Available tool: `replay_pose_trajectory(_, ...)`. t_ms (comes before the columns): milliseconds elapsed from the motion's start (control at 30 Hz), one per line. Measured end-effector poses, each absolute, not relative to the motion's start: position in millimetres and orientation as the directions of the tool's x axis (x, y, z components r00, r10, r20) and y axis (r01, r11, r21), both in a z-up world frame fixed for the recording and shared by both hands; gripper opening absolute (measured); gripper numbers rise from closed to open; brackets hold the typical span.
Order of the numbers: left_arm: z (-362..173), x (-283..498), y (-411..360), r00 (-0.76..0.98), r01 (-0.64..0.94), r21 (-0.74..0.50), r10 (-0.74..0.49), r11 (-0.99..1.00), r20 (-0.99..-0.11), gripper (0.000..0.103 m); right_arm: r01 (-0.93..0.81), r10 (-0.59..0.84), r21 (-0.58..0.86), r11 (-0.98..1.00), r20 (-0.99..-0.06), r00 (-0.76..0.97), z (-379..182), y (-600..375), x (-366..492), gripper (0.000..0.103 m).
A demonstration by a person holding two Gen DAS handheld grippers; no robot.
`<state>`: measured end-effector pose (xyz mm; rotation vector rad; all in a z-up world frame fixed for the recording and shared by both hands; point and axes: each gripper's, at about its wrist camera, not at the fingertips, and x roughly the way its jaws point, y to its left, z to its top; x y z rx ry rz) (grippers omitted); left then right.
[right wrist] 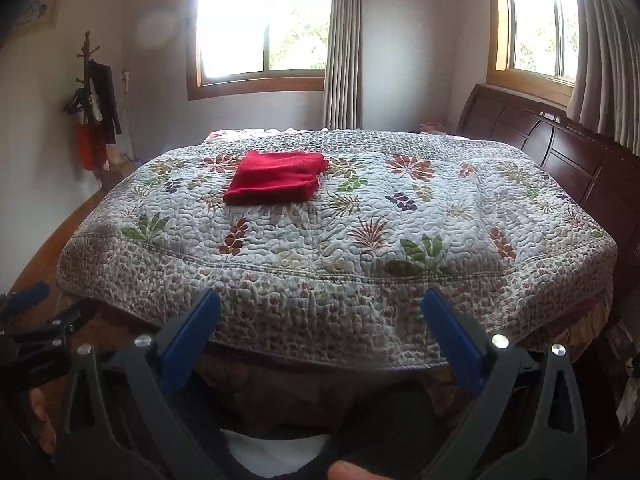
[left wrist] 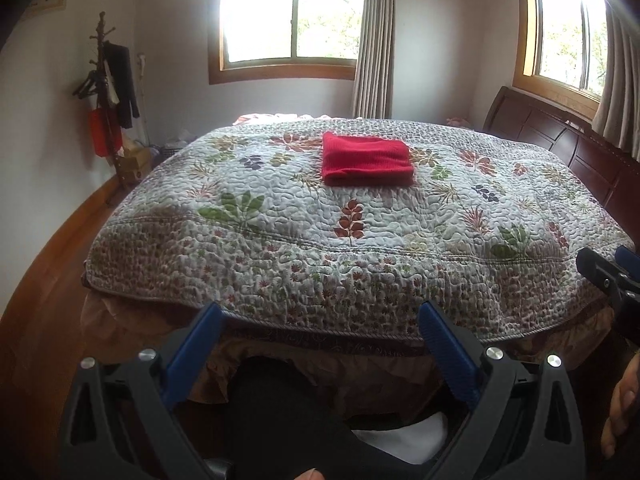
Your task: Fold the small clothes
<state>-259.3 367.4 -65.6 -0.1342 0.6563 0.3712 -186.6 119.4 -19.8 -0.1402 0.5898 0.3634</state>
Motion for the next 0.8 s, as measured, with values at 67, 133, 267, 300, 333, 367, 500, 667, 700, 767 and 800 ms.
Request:
replay_pose_trajectory(67, -62.4, -256.9, 366.9, 0.732, -0.380, 0.002, 0.303, 0.925, -0.610, 0.099, -0.376, 0.292, -0.037, 0.926, -0.561, 0.775, -17.1, 122.7, -184.8, 0.100)
replay_pose_trajectory(133, -61.0, -253.0, 367.3, 0.731, -0.378, 0.002, 0.300, 0.926, -0.612, 0.099, -0.382, 0.296, -0.040, 0.923, -0.561, 0.773, -15.8, 126.5, -181.7, 0.100)
replay_pose_trajectory(267, -60.6, -244.0, 369.6, 0.728, -0.377, 0.005, 0.300, 0.926, -0.617, 0.099, -0.400, 0.315, -0.024, 0.916, -0.575, 0.755, -15.7, 133.2, -171.4, 0.100)
replay_pose_trajectory(300, -61.0, -240.9, 370.4, 0.724, -0.379, 0.009, 0.302, 0.925, -0.619, 0.099, -0.400, 0.313, -0.027, 0.916, -0.577, 0.754, -16.0, 135.2, -168.6, 0.100)
replay_pose_trajectory(333, -61.7, -237.4, 371.4, 0.721, -0.380, 0.010, 0.303, 0.925, -0.623, 0.099, -0.396, 0.305, -0.037, 0.917, -0.575, 0.759, -16.2, 137.3, -166.9, 0.100)
replay_pose_trajectory(367, -62.6, -234.2, 372.7, 0.719, -0.380, 0.008, 0.300, 0.925, -0.627, 0.099, -0.390, 0.292, -0.054, 0.919, -0.571, 0.767, -16.2, 139.8, -165.2, 0.100)
replay_pose_trajectory(500, -63.7, -222.9, 378.5, 0.710, -0.380, 0.008, 0.298, 0.925, -0.638, 0.099, -0.354, 0.247, -0.097, 0.930, -0.548, 0.799, -13.8, 146.2, -156.9, 0.100)
replay_pose_trajectory(667, -60.9, -208.3, 384.4, 0.708, -0.380, 0.006, 0.295, 0.925, -0.642, 0.099, -0.354, 0.251, -0.091, 0.931, -0.545, 0.800, -11.7, 151.8, -141.8, 0.100)
replay_pose_trajectory(700, -60.2, -205.5, 385.1, 0.707, -0.380, 0.006, 0.295, 0.925, -0.642, 0.099, -0.355, 0.252, -0.089, 0.931, -0.548, 0.798, -12.1, 153.0, -138.5, 0.100)
replay_pose_trajectory(767, -59.6, -200.1, 387.0, 0.706, -0.378, 0.004, 0.291, 0.926, -0.646, 0.099, -0.357, 0.257, -0.081, 0.931, -0.551, 0.794, -13.2, 154.7, -132.5, 0.100)
replay_pose_trajectory(800, -59.4, -197.4, 387.9, 0.705, -0.378, 0.004, 0.290, 0.926, -0.647, 0.099, -0.359, 0.260, -0.077, 0.930, -0.554, 0.791, -13.7, 156.3, -129.9, 0.100)
